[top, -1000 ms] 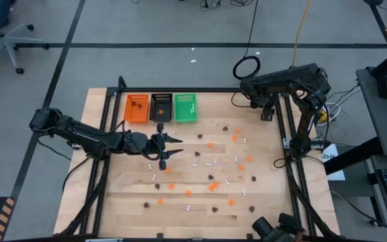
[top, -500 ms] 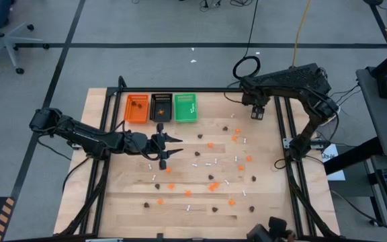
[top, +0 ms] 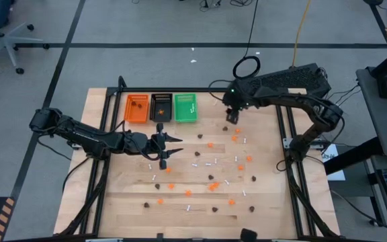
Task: Sort Halloween decoration
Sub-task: Put the white bone toy into the green bin
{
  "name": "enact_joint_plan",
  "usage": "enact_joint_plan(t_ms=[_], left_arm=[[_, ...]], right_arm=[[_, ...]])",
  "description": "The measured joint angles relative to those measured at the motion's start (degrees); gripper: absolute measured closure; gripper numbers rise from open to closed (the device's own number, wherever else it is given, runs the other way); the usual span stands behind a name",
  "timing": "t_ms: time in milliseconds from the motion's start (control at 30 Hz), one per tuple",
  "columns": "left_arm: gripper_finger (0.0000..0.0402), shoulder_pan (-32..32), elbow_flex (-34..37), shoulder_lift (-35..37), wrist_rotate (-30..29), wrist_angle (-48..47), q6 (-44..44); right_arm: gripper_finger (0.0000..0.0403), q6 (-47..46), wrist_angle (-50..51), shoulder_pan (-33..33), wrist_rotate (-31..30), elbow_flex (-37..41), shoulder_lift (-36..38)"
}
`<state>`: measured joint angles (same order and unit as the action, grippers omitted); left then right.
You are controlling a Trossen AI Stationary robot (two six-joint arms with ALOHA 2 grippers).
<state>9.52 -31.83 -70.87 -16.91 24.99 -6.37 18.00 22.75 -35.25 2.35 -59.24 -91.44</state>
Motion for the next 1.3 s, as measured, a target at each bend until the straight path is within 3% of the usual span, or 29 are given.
enact_joint_plan(t_ms=[133, 300, 500, 700, 800, 900, 1200, 1300], left_arm=[[0.0249, 0.0, 0.0, 0.0, -0.4, 0.0, 0.0], [0.0249, -0.1, 0.0, 0.0, -5.3, 0.0, 0.0], [0.0249, -1.0, 0.0, 0.0, -11.5, -0.1, 0.0], [0.0249, -3.8, 0.0, 0.0, -12.8, 0.0, 2.8], [0.0249, -5.4, 0.0, 0.0, -12.8, 0.1, 4.1], [0.0249, -7.1, 0.0, 0.0, -12.8, 0.1, 6.0], [0.0249, -9.1, 0.0, 0.0, -12.9, 0.0, 7.6], [0.0249, -9.1, 0.0, 0.0, -12.8, -0.6, 7.8]], right_arm=[[0.0223, -3.7, -6.9, 2.1, 0.9, 0.0, 0.0], [0.0223, -9.0, -9.2, 4.3, 0.7, 0.1, 0.0], [0.0223, -14.6, -22.4, 11.3, 0.4, 8.6, 0.4], [0.0223, -20.1, -40.3, 21.3, -11.0, 17.0, 0.5], [0.0223, -19.4, -43.5, 24.8, -18.4, 18.6, 0.5], [0.0223, -17.2, -44.1, 26.5, -21.8, 18.8, 0.4], [0.0223, -5.2, -45.6, 24.0, -23.2, 16.3, 0.4], [0.0223, 0.9, -42.9, 21.1, -19.2, 12.5, 0.5]])
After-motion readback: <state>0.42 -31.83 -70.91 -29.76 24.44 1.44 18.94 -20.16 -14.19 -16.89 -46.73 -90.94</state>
